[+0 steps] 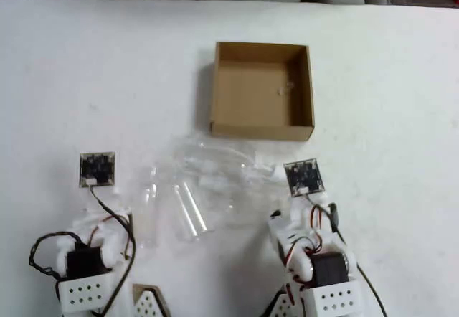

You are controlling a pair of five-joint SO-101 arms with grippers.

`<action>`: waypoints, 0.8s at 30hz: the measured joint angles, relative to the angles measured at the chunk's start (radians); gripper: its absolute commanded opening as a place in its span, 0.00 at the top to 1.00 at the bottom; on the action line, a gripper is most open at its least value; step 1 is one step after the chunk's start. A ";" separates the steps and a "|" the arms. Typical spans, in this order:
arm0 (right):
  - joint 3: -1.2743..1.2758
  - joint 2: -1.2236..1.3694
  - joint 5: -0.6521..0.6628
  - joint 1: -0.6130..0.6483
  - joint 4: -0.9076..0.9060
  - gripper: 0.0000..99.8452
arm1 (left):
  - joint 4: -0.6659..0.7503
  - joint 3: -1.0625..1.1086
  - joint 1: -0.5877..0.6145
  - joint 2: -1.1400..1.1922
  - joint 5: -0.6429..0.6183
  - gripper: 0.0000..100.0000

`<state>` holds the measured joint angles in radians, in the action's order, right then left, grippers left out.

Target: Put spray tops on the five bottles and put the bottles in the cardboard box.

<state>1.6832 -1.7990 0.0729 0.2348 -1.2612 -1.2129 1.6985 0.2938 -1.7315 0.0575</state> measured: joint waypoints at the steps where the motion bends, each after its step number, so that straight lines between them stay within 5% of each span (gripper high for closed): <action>1: 0.000 0.000 0.000 0.000 0.000 0.60 | 0.000 0.000 0.000 0.000 0.000 0.98; 24: 0.000 0.000 0.000 -0.018 0.000 0.60 | -0.003 -0.002 0.000 0.000 0.006 0.97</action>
<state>1.6832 -1.7990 0.0729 0.2163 -1.2612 -1.2160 1.6970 0.2938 -1.7315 0.0637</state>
